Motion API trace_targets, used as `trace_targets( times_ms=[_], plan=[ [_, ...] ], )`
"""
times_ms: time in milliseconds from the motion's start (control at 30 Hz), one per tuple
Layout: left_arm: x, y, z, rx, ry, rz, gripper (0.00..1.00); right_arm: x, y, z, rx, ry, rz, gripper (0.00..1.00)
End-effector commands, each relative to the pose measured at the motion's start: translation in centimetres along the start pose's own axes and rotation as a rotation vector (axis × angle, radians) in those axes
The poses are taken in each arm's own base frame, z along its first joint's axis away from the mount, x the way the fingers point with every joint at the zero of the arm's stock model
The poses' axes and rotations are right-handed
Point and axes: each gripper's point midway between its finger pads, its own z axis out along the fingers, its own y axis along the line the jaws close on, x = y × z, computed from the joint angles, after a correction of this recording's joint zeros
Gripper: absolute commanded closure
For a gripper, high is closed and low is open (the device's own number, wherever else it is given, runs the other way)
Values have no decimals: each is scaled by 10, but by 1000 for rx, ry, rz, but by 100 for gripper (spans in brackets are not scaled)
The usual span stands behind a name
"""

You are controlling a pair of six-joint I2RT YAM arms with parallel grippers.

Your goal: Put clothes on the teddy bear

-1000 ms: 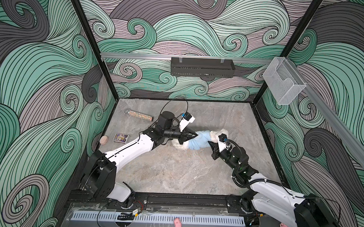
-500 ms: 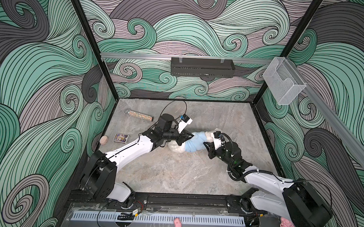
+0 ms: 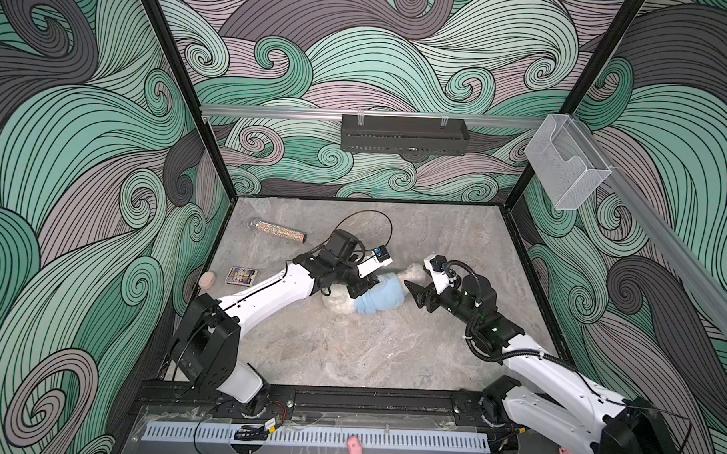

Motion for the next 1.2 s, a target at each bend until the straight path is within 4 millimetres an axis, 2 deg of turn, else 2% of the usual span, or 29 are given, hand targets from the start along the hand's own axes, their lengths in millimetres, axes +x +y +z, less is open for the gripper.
trace_targets(
  times_ms=[0,133,267,400,467,533,667,700,733,900,1167],
  plan=[
    [-14,-7,-9,41,-22,107,100,-6,34,5,-215,-14,-127,23],
    [-21,-8,-12,52,-53,143,100,-8,49,15,-328,-36,-177,20],
    [-33,-7,-16,70,-93,123,100,10,59,31,-411,18,-110,21],
    [-43,-15,-24,114,-157,105,100,37,54,44,-381,49,-62,23],
    [-47,-18,-27,129,-199,99,100,42,51,51,-367,41,-50,25],
    [-49,-19,-29,141,-235,82,100,43,52,57,-379,34,-9,36],
    [-45,-12,-27,123,-232,37,100,42,49,64,-363,3,69,85],
    [-43,-9,-28,108,-227,13,100,44,44,64,-331,-2,78,95],
    [-43,-6,-29,93,-234,-10,100,47,40,65,-299,3,93,100],
    [-66,3,-51,43,-452,-154,100,75,21,66,-161,80,226,100],
    [-73,-16,-68,213,-654,-316,100,98,19,69,-123,119,409,100]
  ],
)
